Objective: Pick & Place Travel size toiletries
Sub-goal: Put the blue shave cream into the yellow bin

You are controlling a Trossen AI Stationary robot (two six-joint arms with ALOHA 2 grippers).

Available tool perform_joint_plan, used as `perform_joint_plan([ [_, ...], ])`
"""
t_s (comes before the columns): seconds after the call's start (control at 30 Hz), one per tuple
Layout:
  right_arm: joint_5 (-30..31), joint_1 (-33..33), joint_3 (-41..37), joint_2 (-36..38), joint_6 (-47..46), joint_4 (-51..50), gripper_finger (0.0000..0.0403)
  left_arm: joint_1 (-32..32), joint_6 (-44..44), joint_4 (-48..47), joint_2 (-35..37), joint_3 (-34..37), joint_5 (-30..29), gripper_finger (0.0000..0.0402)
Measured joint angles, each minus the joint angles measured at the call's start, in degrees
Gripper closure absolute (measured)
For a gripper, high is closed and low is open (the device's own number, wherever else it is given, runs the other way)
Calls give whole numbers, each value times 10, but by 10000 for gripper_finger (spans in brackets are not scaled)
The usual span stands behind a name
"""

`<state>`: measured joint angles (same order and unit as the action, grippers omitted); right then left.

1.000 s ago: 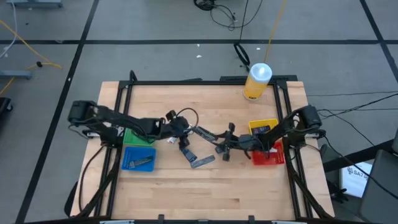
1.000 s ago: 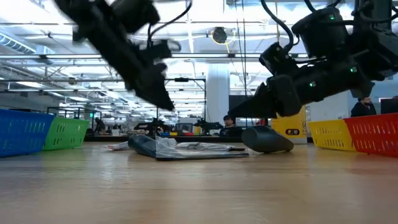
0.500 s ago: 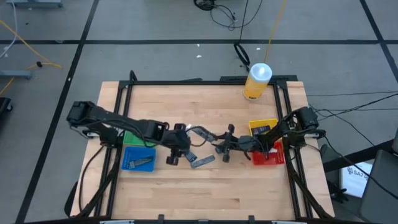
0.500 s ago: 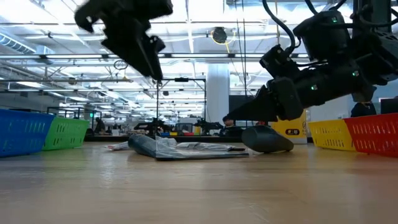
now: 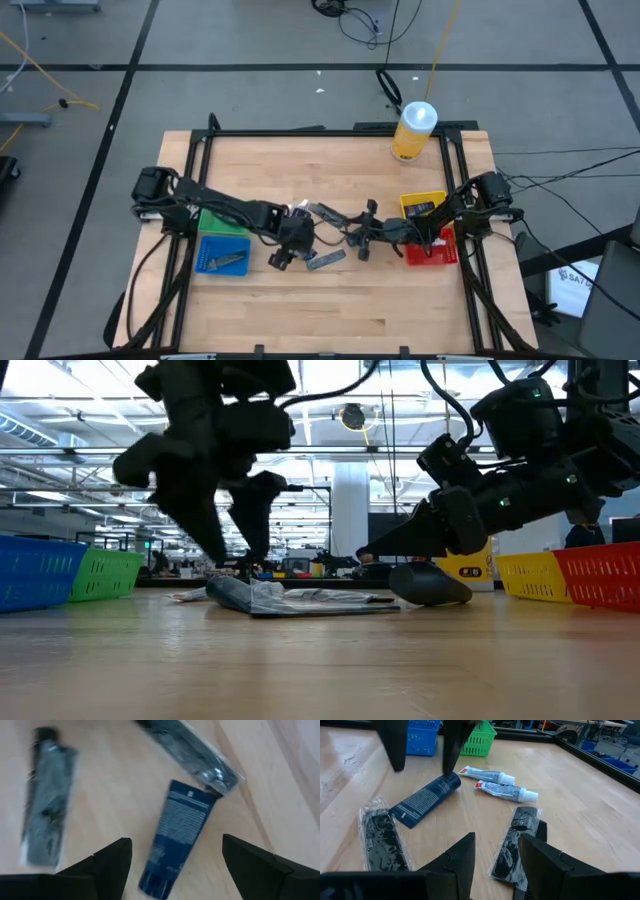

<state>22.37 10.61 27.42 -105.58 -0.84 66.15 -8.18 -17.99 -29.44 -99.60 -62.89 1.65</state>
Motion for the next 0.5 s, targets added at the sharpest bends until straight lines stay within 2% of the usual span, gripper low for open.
perform_joint_plan([
  [0.1,0,0,0,0,0,-2,262,-3,-30,5,-23,0,1,91],
  [0.23,0,0,0,0,0,-7,262,3,-33,11,-52,0,-2,108],
  [0.5,0,0,0,0,0,-9,262,15,-24,9,-68,0,-1,181],
])
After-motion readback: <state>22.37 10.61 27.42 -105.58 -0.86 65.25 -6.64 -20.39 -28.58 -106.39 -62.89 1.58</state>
